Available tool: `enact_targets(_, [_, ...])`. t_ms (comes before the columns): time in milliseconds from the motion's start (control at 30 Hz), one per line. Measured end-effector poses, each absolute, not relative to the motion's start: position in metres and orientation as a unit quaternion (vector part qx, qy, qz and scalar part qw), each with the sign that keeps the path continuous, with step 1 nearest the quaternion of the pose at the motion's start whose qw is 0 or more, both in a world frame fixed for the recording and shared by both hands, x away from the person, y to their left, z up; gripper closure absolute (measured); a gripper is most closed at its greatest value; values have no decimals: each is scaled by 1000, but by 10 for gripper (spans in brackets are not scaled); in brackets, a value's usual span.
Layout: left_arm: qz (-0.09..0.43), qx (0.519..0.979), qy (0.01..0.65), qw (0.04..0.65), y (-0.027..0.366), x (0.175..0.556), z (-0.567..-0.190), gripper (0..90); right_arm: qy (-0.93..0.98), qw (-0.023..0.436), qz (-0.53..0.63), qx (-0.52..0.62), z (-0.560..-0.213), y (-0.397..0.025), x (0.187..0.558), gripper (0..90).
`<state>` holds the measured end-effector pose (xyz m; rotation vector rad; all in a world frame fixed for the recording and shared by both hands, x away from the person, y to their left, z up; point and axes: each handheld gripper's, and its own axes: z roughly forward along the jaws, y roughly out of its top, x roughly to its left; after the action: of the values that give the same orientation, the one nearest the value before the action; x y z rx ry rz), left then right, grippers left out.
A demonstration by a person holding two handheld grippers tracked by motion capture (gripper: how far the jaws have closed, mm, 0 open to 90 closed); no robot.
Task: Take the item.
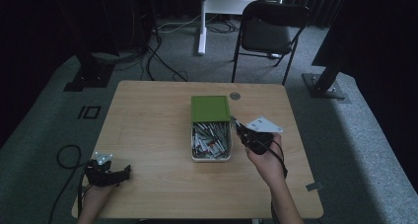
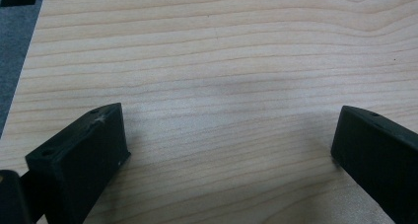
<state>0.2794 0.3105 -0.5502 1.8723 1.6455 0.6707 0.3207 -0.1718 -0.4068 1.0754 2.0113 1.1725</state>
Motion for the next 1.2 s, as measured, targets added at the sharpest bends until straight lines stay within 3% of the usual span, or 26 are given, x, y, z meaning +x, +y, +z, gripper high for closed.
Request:
enact_targets(433, [249,698,612,276,311,279,-550,13,734,300,400,460,-427,-215,340,888])
enact_targets(1200, [249,698,612,276,311,279,-550,13,722,310,329,523,-472,-252,384,887])
